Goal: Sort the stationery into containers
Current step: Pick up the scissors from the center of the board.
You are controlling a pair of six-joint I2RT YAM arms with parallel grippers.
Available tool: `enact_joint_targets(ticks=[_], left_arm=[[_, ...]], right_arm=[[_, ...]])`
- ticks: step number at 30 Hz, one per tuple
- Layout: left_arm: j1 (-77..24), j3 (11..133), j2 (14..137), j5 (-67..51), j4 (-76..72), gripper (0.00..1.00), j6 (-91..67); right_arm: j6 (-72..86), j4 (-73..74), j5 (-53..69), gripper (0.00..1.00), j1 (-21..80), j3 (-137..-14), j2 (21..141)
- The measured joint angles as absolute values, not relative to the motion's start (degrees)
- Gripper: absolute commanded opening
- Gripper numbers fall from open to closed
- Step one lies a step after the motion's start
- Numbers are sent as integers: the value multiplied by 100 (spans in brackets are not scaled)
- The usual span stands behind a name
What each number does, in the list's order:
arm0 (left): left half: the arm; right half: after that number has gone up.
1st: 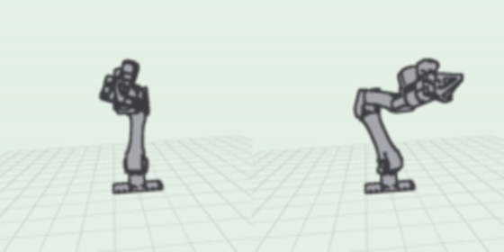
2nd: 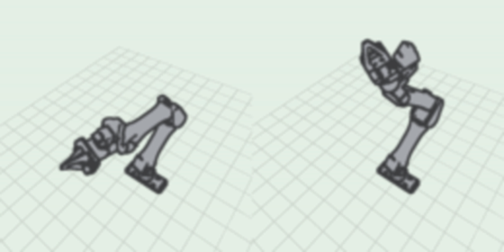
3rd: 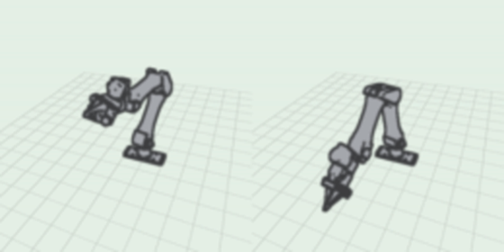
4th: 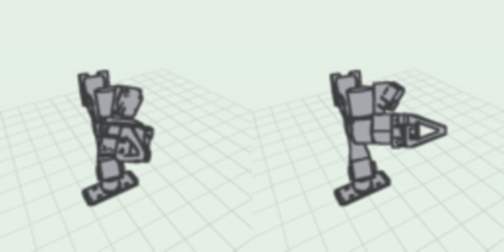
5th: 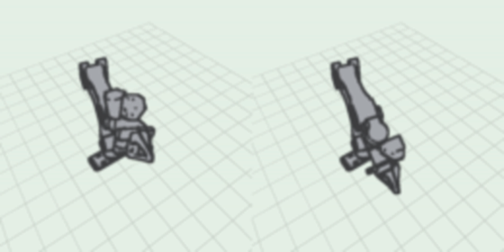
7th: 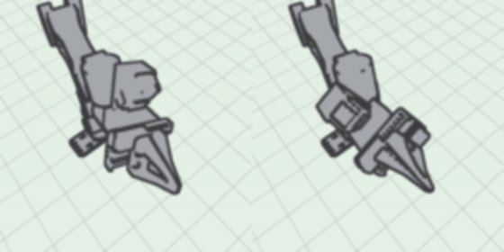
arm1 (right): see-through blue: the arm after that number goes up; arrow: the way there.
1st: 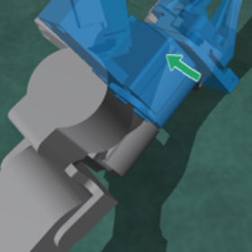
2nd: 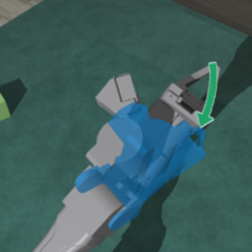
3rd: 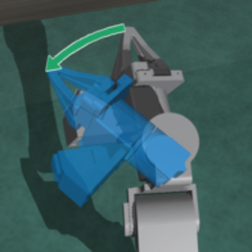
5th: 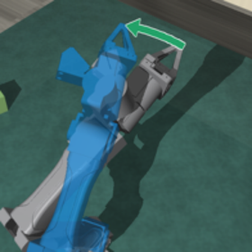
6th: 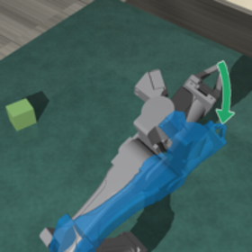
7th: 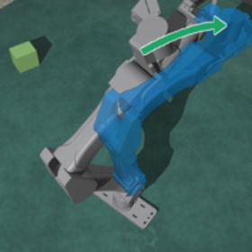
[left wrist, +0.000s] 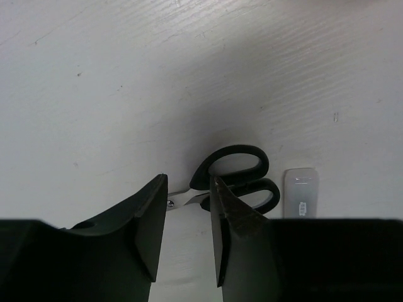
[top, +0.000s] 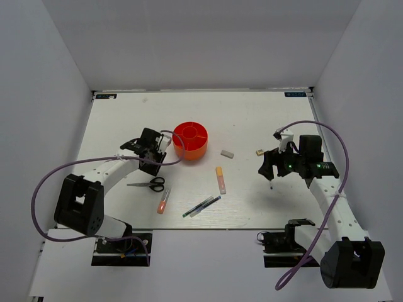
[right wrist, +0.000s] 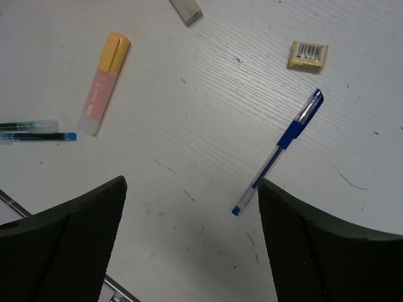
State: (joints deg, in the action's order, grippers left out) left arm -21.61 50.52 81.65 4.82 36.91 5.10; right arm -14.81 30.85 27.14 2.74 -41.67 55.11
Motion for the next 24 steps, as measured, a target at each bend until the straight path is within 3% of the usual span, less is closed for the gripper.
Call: enact_joint_targets(ticks=[24], left_arm=[[-2156, 4993, 9118, 21, 3096, 41, 1004]], right_arm=[[-1525, 3295, 2692, 88, 268, -4178, 5511]])
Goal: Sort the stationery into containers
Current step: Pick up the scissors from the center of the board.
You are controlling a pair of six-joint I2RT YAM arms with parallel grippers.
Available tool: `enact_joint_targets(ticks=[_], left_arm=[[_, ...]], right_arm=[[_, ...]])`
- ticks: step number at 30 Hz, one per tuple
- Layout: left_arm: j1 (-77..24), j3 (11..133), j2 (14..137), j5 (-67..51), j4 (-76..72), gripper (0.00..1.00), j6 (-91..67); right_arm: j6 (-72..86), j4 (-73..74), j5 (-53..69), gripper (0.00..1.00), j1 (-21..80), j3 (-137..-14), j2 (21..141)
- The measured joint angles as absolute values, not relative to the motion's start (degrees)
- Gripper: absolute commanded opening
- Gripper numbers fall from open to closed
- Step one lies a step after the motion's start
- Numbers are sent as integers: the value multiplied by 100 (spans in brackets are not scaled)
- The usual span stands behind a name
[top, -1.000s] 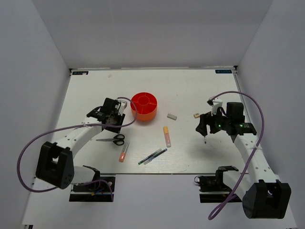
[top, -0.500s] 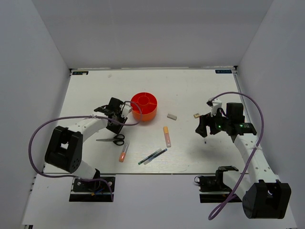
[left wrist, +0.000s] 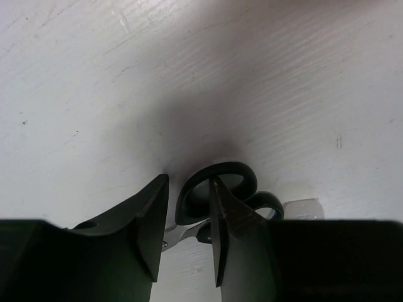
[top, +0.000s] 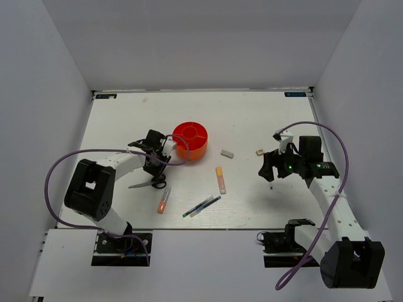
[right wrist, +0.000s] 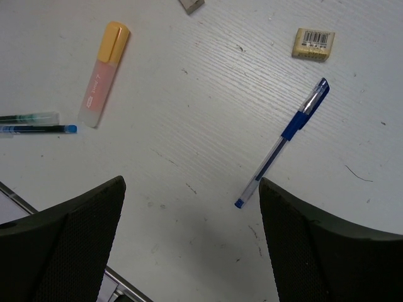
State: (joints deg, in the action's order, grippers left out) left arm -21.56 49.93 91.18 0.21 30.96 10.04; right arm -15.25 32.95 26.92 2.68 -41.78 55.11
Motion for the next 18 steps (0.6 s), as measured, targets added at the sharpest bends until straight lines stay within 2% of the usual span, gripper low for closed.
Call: enact_joint_targets(ticks=[2, 3, 6, 14, 18], left_arm=[[-2147, 4993, 9135, -34, 3052, 29, 954], [-2145, 4995, 9148, -67, 3026, 14, 930], [-2137, 5035, 9209, -91, 2919, 0, 897], [-1957, 5100, 9142, -143, 3006, 0, 698], [-1673, 5229, 8324, -412, 3315, 0, 301]], right_arm=[[-1525, 3295, 2687, 88, 268, -4178, 5509], [-1525, 3295, 2679, 88, 268, -4178, 5511], [-1525, 3297, 2670, 88, 268, -4178, 5511], [-1525, 3299, 2670, 88, 263, -4178, 5511], [-1525, 3299, 2674, 88, 259, -4180, 5509]])
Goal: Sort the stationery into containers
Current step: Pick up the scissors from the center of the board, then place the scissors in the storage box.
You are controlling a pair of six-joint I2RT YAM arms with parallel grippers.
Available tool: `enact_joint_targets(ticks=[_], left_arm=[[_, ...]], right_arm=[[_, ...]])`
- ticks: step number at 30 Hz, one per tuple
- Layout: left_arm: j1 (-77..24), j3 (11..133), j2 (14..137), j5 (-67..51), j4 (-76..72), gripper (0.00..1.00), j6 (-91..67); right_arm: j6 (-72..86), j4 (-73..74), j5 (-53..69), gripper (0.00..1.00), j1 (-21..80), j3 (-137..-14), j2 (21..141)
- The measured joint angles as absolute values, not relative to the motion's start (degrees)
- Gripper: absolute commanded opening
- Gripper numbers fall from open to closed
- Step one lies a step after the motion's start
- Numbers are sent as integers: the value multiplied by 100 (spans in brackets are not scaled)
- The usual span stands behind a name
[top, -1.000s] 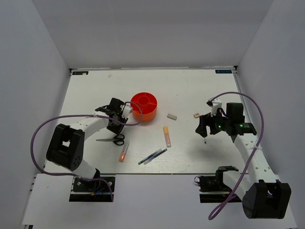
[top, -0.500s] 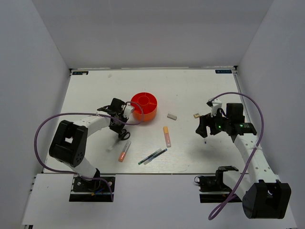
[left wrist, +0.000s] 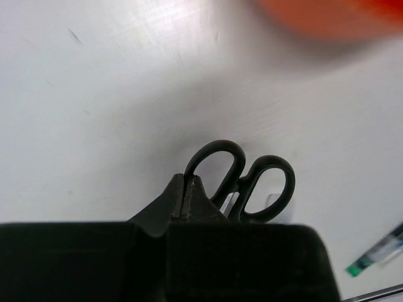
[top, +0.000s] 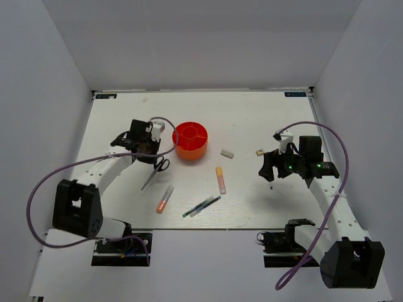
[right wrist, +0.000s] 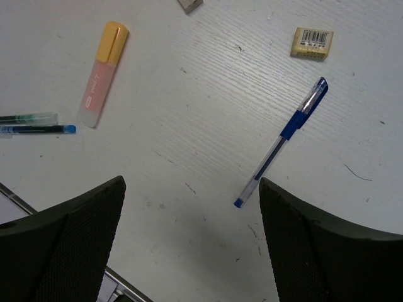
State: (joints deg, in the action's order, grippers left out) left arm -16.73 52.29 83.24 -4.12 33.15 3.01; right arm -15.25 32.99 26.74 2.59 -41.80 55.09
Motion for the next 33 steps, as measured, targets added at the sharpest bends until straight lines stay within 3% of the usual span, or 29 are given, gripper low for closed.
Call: enact_joint_targets(ticks=[4, 10, 20, 33], left_arm=[[-1559, 5695, 7585, -799, 2928, 0, -292], [-1559, 5983, 7234, -1179, 1160, 0, -1428], [-1509, 5787, 8195, -1087, -1420, 0, -2482], [-1393, 6088, 9347, -875, -2532, 0, -2600]], right_arm=[[-1525, 3301, 2676, 88, 259, -4180, 5509], [-1525, 3301, 2676, 88, 259, -4180, 5509], [-1525, 3301, 2720, 88, 259, -4180, 5511], [-1525, 3308, 2764, 88, 259, -4180, 5704]])
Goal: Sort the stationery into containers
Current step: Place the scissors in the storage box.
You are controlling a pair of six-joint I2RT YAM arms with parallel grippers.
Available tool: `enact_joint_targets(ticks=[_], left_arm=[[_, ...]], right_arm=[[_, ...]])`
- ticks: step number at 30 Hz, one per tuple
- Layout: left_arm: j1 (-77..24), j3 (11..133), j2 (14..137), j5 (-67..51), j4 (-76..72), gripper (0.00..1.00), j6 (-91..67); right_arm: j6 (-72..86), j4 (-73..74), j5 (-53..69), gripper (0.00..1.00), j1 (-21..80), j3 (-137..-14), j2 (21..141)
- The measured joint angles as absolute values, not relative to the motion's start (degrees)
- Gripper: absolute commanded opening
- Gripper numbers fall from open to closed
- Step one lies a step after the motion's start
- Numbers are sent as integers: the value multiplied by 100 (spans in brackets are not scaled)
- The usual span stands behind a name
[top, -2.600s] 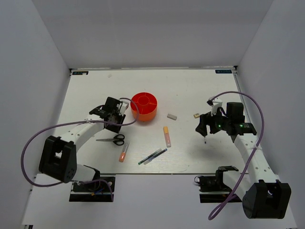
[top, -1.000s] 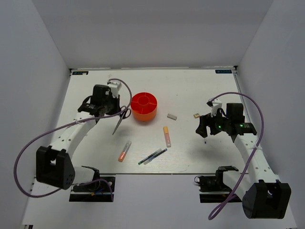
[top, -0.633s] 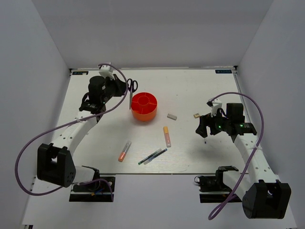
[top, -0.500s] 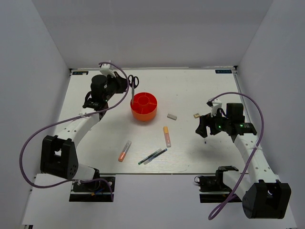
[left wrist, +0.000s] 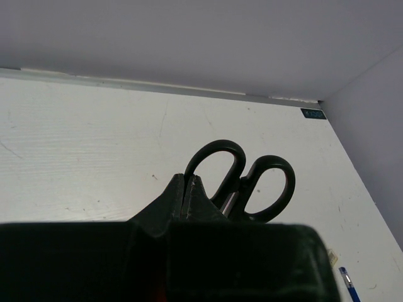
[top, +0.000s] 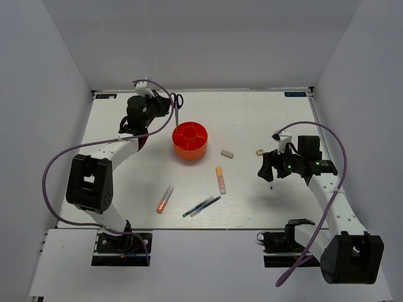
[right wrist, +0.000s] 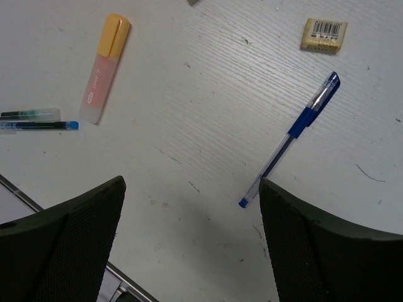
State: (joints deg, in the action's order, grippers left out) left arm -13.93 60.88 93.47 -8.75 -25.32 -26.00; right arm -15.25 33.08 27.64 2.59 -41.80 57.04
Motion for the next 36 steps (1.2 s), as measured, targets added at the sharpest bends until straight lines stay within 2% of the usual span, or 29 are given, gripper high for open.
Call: enact_joint_targets(ticks=[17, 23, 27, 31, 36], left_arm=[[-1433, 6003, 9806, -1004, -3120, 0, -2659], [-1551, 5708, 9824, -1074, -3253, 4, -2635], [-1643, 5660, 9826, -1092, -3262, 13, -2545], [-1710, 5577, 9826, -1100, -3310, 36, -2427], [-1750, 5332, 9793, -1094, -3293, 41, -2349]], right_arm=[[-1549, 3308, 2766, 89, 257, -4180, 5824], [-1551, 3306, 2766, 89, 257, -4180, 5824], [-1551, 3308, 2770, 89, 257, -4180, 5824], [-1553, 3308, 2792, 89, 257, -4180, 5824], [-1553, 3310, 2829, 89, 224, -4180, 5824]])
